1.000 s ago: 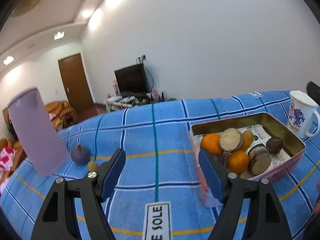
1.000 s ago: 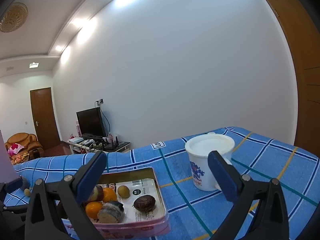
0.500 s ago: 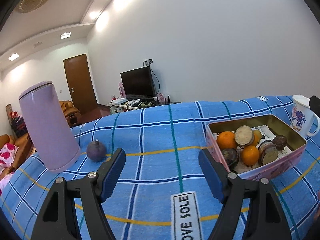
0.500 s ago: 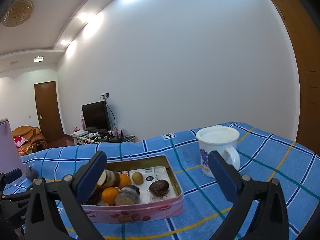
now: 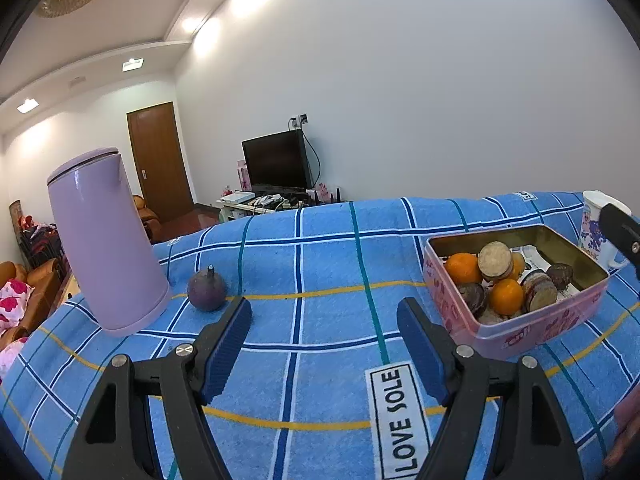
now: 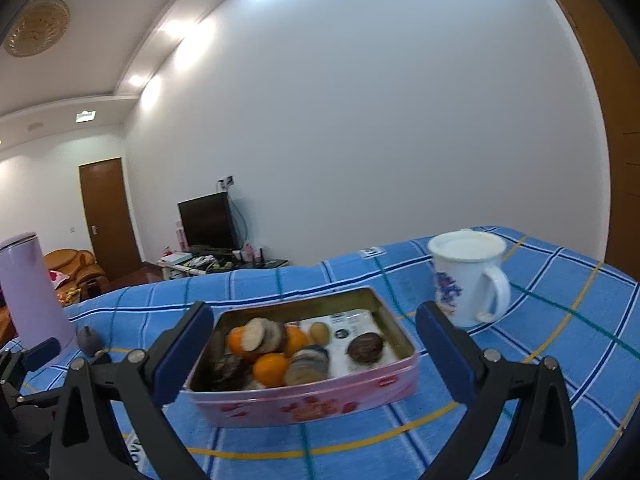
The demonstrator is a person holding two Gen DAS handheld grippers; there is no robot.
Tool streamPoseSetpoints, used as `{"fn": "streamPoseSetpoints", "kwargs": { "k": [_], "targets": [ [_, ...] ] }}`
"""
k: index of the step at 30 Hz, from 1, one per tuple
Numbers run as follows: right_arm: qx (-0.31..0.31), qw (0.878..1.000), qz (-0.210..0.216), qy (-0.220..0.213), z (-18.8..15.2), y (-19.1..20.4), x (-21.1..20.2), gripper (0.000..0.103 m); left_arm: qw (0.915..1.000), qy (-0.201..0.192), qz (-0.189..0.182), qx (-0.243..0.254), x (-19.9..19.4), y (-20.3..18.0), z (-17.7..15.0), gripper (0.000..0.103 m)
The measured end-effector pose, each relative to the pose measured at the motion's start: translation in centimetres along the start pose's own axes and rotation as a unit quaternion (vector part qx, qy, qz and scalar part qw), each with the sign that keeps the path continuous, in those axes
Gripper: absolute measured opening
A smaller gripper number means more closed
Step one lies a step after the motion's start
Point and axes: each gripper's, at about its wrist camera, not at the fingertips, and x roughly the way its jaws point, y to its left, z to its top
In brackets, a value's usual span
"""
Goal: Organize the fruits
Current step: 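Move both open tools toward the purple fruit and small yellow fruit beside the kettle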
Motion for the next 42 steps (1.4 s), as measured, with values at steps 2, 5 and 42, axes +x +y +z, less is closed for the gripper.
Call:
{"fn": "streamPoseSetpoints", "kwargs": {
  "k": [2,5,42],
  "targets": [
    [-0.002,1.000,0.007,0.004,-0.2,0.9,0.0,0.103,1.0000,0.002,0.001,0.000,-0.1,0.3,-0.1,0.077],
    [-0.001,1.000,0.018,0.012,-0.4,2.2,0.2,0.103,1.0000,0.003,0.003,0.002,-0.1,0.9,-0.2,0.077],
    [-0.044,0.983,0.148,0.100,-3.1,19.0,6.4,0.103,0.9793,0.062,0.170,-0.091,6.3,19.9,-1.2,0.077]
  ]
}}
